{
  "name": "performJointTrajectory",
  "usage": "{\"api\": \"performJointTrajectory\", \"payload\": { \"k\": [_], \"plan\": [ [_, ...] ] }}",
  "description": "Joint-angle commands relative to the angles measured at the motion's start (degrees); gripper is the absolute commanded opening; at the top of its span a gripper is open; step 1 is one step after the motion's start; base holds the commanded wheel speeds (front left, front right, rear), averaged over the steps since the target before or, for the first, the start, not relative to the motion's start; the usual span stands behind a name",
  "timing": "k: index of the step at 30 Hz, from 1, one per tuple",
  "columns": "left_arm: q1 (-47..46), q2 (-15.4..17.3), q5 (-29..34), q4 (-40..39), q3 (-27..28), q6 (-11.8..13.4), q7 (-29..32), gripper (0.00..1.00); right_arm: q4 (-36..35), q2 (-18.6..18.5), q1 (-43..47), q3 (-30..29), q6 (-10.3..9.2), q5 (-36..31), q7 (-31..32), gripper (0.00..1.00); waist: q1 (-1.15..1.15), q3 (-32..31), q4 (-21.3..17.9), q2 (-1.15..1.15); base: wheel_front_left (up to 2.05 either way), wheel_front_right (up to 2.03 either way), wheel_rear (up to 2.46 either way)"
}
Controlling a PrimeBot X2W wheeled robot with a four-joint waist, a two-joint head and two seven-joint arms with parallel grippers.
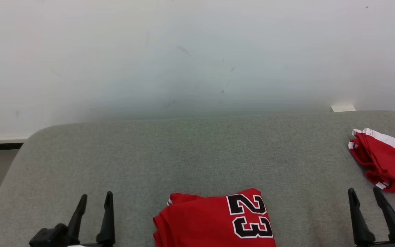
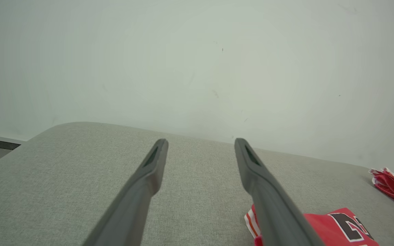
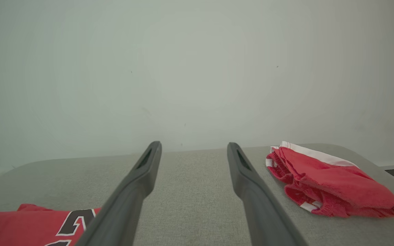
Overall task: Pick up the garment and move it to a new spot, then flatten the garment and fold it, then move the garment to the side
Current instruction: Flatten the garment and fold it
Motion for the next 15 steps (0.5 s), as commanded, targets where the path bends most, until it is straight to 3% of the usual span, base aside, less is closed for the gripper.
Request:
{"api": "performJointTrajectory", "payload": {
  "k": [1, 7, 15],
  "plan": [
    [0.8, -0.1, 0.4, 0.1, 0.5, -0.1, 0.0, 1.0, 0.4, 0.7, 0.8, 0.0, 0.01, -0.5, -0.3, 1.0, 0.0, 0.0, -0.1, 0.0, 0.0, 0.0, 0.0],
    [1.3, -0.6, 2.1, 0.8, 1.1, -0.6, 0.0, 1.0, 2.3, 2.6, 0.2, 0.2, 0.01, -2.9, -0.4, 1.0, 0.0, 0.2, 0.1, 0.0, 0.0, 0.0, 0.0],
    [0.5, -0.9, 2.9, 1.2, 1.3, -1.1, 0.0, 1.0, 3.2, 2.5, -0.6, 1.7, 0.01, -2.8, -0.5, 1.0, 0.0, 0.5, 1.1, 0.0, 0.0, 0.0, 0.0]
  ]
}}
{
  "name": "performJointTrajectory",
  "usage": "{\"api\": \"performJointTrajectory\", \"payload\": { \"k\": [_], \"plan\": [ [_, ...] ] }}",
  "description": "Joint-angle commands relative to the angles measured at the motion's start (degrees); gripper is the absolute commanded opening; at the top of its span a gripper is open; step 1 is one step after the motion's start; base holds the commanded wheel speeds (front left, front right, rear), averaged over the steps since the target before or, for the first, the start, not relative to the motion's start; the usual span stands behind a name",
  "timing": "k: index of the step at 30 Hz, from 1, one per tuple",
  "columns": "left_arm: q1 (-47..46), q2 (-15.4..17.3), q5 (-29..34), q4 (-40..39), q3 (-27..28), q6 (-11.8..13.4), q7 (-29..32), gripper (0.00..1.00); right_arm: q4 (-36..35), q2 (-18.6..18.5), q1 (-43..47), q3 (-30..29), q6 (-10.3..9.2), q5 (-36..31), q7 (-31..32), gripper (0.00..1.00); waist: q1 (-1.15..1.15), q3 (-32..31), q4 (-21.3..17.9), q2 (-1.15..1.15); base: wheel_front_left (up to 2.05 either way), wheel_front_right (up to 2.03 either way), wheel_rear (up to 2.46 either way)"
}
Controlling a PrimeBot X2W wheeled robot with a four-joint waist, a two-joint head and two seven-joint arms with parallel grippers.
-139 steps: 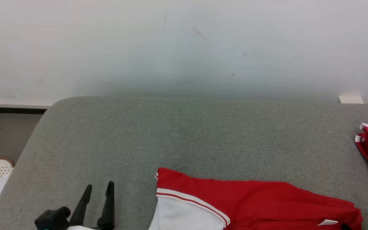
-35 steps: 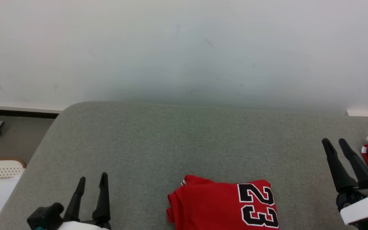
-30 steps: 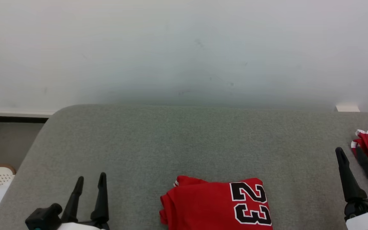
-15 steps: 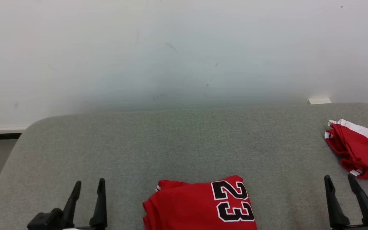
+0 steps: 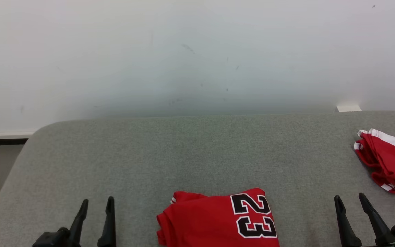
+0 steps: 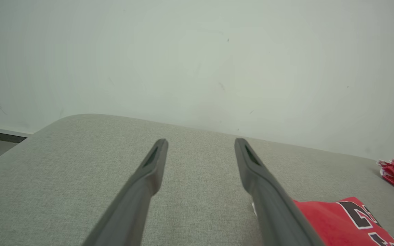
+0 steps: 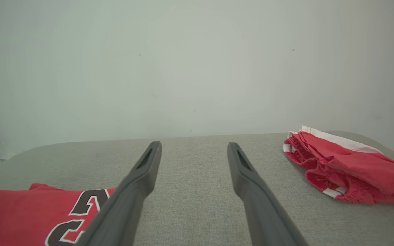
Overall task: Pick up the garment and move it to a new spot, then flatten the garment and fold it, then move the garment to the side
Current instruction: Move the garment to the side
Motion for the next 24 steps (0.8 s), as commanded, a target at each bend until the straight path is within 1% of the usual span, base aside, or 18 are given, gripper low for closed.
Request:
{"api": "performJointTrajectory", "payload": {
  "k": [1, 5, 10, 12, 16, 19, 24],
  "plan": [
    [-0.3, 0.0, 0.8, 0.0, 0.0, 0.0, 0.0, 1.0, 0.4, -0.3, -0.6, 0.4, 0.01, 0.2, -0.1, 1.0, 0.0, 0.1, 0.3, 0.0, 0.0, 0.0, 0.0],
    [-0.7, 0.0, 1.2, -0.4, -0.2, -0.3, 0.0, 1.0, 2.5, -0.8, -2.7, 3.4, 0.01, 0.6, 1.4, 1.0, 0.0, 0.4, 1.0, 0.0, 0.0, 0.0, 0.0],
    [-1.0, -0.1, 1.2, -0.7, -1.0, -0.4, 0.0, 1.0, 6.8, -0.1, -7.3, 7.4, 0.01, 1.5, 5.6, 1.0, 0.0, 1.0, 2.8, 0.0, 0.0, 0.0, 0.0],
    [-1.2, -0.1, 1.1, -0.7, -1.2, -0.4, 0.0, 1.0, 8.6, -0.5, -9.5, 9.7, 0.01, 0.9, 7.4, 1.0, 0.0, 1.3, 3.7, 0.0, 0.0, 0.0, 0.0],
    [-1.5, -0.1, 0.8, -0.7, -1.6, -0.5, 0.0, 1.0, 13.4, 0.5, -13.2, 11.1, 0.0, 2.7, 10.5, 1.0, 0.0, 1.8, 5.6, 0.0, 0.0, 0.0, 0.0],
    [-1.7, -0.2, 0.7, -0.8, -1.8, -0.5, 0.0, 1.0, 17.5, 1.5, -15.1, 11.1, 0.0, 4.5, 12.9, 1.0, 0.0, 2.1, 7.3, 0.0, 0.0, 0.0, 0.0],
    [-1.8, -0.2, 0.7, -0.6, -1.6, -0.5, 0.0, 1.0, 24.4, 3.2, -16.9, 12.3, 0.0, 7.4, 18.8, 1.0, 0.0, 2.3, 9.3, 0.0, 0.0, 0.0, 0.0]
  ]
}}
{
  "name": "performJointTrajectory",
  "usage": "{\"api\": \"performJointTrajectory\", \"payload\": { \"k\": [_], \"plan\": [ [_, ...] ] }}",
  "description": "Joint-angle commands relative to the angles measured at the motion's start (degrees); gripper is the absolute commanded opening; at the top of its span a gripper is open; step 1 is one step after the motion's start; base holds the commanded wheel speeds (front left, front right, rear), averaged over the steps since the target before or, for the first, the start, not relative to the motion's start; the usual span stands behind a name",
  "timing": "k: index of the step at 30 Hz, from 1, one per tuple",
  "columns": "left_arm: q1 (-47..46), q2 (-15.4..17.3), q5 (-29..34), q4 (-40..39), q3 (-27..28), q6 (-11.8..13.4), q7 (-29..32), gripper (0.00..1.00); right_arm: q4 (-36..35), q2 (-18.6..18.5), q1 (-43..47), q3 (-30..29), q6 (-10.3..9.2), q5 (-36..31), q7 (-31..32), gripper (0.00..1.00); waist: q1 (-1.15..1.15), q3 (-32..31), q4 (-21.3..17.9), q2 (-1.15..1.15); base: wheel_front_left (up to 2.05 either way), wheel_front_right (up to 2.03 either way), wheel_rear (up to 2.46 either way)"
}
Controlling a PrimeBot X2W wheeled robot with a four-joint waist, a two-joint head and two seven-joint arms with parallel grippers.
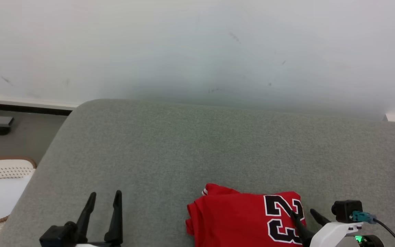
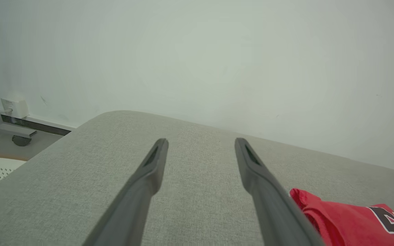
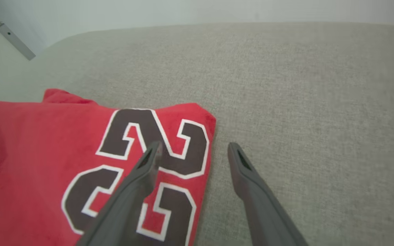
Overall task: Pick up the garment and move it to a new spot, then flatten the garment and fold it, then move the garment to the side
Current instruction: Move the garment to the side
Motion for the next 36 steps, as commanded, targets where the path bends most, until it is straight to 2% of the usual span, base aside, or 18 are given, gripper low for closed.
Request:
{"api": "performJointTrajectory", "payload": {
  "k": [1, 12, 13, 14, 16, 17, 27, 36],
  "plan": [
    [-0.4, 0.2, 0.0, 0.0, 0.0, -0.2, 0.0, 1.0, 1.2, 0.3, -1.0, 0.0, -0.02, 1.5, 0.8, 1.0, 0.0, 0.2, 0.7, 0.0, 0.0, 0.0, 0.0],
    [-0.5, 0.2, -0.3, 0.3, -0.6, -0.2, 0.0, 1.0, 9.6, 1.8, -0.8, 2.1, -0.09, 6.9, 10.1, 1.0, 0.0, 0.3, 2.3, 0.0, 0.0, 0.0, 0.0],
    [-0.6, 0.2, -0.3, 0.3, -0.5, -0.2, 0.0, 1.0, 9.6, 2.0, -0.8, 2.4, -0.08, 7.5, 10.6, 0.87, 0.0, 0.3, 2.3, 0.0, 0.0, 0.0, 0.0],
    [-0.6, 0.2, -0.3, 0.3, -0.5, -0.2, 0.0, 1.0, 9.3, 2.2, -0.7, 2.8, -0.08, 8.3, 10.8, 0.49, 0.0, 0.2, 2.3, 0.0, 0.0, 0.0, 0.0],
    [-0.6, 0.2, -0.4, 0.3, -0.5, -0.2, 0.0, 1.0, 8.3, 2.2, -0.8, 3.3, -0.01, 9.4, 10.0, 0.03, 0.0, 0.2, 2.3, 0.0, 0.0, 0.0, 0.0],
    [-0.6, 0.2, -0.5, 0.3, -0.4, -0.2, 0.0, 1.0, 7.9, 1.8, -1.1, 3.5, -0.02, 9.7, 9.4, 0.0, 0.0, 0.1, 2.2, 0.0, 0.0, 0.0, 0.0],
    [-0.6, 0.2, -1.1, -0.7, -1.0, -0.2, 0.0, 1.0, 5.0, -1.9, -5.3, 4.5, -0.02, 11.1, 3.6, 0.0, 0.0, -0.7, -0.1, 0.0, 0.0, 0.0, 0.0],
    [-0.5, 0.1, -2.7, -1.5, -4.3, -0.2, 0.0, 1.0, 2.1, -7.7, -8.1, 4.5, -0.02, 10.2, 3.7, 0.0, 0.0, -1.2, -6.5, 0.0, 0.0, 0.0, 0.0]
  ]
}}
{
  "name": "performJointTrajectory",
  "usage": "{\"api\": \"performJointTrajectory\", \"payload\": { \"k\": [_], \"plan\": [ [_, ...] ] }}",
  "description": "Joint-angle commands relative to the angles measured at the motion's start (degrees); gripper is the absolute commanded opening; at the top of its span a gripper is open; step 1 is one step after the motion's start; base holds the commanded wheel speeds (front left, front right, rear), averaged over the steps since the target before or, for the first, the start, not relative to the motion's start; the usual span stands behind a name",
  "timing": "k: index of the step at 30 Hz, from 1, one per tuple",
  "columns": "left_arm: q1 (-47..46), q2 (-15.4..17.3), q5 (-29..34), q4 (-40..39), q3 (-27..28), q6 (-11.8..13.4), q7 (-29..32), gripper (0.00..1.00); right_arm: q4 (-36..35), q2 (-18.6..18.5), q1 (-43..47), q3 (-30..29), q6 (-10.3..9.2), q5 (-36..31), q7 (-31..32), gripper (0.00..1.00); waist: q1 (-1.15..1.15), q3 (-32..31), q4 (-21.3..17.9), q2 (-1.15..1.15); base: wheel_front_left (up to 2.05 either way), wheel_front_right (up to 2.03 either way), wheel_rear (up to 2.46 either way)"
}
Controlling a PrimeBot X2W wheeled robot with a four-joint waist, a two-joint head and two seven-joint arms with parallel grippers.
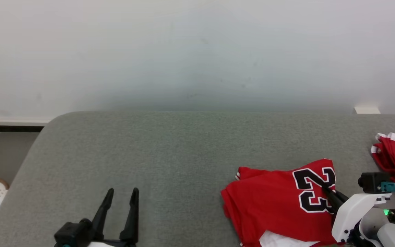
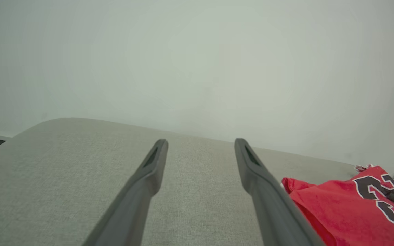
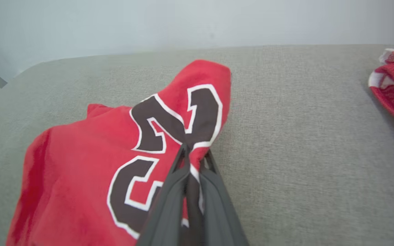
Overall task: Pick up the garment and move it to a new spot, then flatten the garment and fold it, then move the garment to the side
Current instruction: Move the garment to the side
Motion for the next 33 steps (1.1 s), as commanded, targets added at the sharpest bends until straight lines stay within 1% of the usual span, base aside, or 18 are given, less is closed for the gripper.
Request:
{"api": "performJointTrajectory", "payload": {
  "k": [1, 6, 12, 18, 22, 26, 30, 33],
  "plan": [
    [-0.2, 0.1, -0.4, -0.2, -0.4, -0.2, 0.0, 1.0, -0.4, -0.6, -0.4, -0.3, -0.01, -0.2, 0.1, 0.0, 0.0, -0.1, -2.0, 0.0, 0.0, 0.0, 0.0],
    [-0.8, 0.2, -1.5, -0.6, -3.2, -0.1, 0.0, 1.0, -3.1, -2.4, 0.6, -1.3, -0.01, -0.7, 1.0, 0.0, 0.0, 0.1, -6.6, 0.0, 0.0, 0.0, 0.0],
    [-1.2, 0.2, -1.9, -0.7, -5.1, 0.1, 0.0, 1.0, -6.2, -3.4, 2.2, -3.3, -0.01, -1.7, 2.0, 0.0, 0.0, 0.5, -11.7, 0.0, 0.0, 0.0, 0.0],
    [-1.7, 0.2, -1.9, -0.6, -7.3, 0.0, 0.0, 1.0, -9.2, -3.6, 3.8, -5.6, -0.01, -2.6, 3.3, 0.0, 0.0, 1.0, -14.8, 0.0, 0.0, 0.0, 0.0],
    [-2.2, 0.2, -1.9, -0.5, -8.4, 0.0, 0.0, 1.0, -11.0, -3.4, 4.7, -7.3, 0.0, -3.3, 3.7, 0.0, 0.0, 1.5, -15.1, 0.0, 0.0, 0.0, 0.0],
    [-2.7, 0.2, -1.7, -0.5, -8.9, 0.0, 0.0, 1.0, -12.9, -3.2, 4.3, -8.3, 0.0, -4.2, 3.7, 0.0, 0.0, 2.4, -14.1, 0.0, 0.0, 0.0, 0.0],
    [-3.0, 0.2, -0.9, -0.1, -9.0, 0.0, 0.0, 1.0, -13.7, -4.2, 1.4, -7.9, 0.0, -5.7, 5.4, 0.0, 0.0, 4.3, -12.7, 0.0, 0.0, 0.0, 0.0],
    [-3.8, 0.2, -0.4, -0.2, -8.7, 0.0, 0.0, 1.0, -14.0, -4.8, -2.1, -7.5, 0.0, -5.1, 6.5, 0.0, 0.0, 6.4, -11.7, 0.0, 0.0, 0.0, 0.0]
  ]
}}
